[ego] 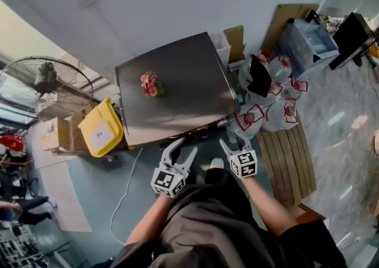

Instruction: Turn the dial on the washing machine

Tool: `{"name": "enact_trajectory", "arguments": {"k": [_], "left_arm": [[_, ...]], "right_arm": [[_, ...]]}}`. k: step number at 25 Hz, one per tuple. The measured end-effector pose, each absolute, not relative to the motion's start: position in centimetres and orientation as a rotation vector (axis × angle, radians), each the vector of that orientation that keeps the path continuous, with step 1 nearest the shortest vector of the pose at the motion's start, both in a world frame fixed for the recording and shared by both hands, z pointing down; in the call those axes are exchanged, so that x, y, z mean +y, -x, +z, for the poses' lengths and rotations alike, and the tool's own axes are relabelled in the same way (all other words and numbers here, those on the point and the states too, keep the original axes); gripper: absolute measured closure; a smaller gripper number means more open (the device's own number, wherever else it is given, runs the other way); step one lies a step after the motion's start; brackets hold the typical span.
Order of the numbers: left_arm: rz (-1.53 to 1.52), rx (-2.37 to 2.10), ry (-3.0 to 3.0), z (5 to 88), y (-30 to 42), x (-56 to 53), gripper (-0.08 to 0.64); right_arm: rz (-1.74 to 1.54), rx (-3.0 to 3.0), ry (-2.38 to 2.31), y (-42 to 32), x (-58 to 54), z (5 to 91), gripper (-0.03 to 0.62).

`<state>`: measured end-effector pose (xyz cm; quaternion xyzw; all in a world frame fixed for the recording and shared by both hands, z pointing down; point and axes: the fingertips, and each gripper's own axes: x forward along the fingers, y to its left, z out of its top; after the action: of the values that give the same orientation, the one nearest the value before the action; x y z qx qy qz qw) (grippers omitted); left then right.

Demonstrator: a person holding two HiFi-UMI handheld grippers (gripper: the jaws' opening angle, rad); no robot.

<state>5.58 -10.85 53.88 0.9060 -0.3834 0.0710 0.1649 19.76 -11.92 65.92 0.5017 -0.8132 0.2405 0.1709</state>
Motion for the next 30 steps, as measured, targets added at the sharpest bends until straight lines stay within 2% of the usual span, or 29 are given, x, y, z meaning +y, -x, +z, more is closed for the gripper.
{"name": "enact_trajectory", "arguments": {"k": [7,11,14,20,30], "left_arm": [[0.208,-1.111,-2.554,55.5,-5.1,-10.8,0.421],[0.205,-1.143,-2.536,56.3,-4.8,-10.9,0.471],[0.198,-1.182,-2.523,56.8,-4.6,-11.1,0.474],[0.179,-1.237,-2.510,57.3,-3.7,-10.9,0.526],[0.158,-1.272,-2.481,57.2,-2.9,-10.4,0.535]], "right_arm": [[0.668,-2.250,-1.383,-19.8,-14.0,69.9,0.385],[0.663,-2.232,-1.407,-20.4,-15.4,71.6,0.385],[0.662,-2.218,-1.384,-20.3,-16.0,73.0,0.385],[0.645,-2.189,-1.352,-19.9,-16.5,75.5,0.382],[0.592,-2.118,-1.397,-20.4,-17.3,77.0,0.360]]}}
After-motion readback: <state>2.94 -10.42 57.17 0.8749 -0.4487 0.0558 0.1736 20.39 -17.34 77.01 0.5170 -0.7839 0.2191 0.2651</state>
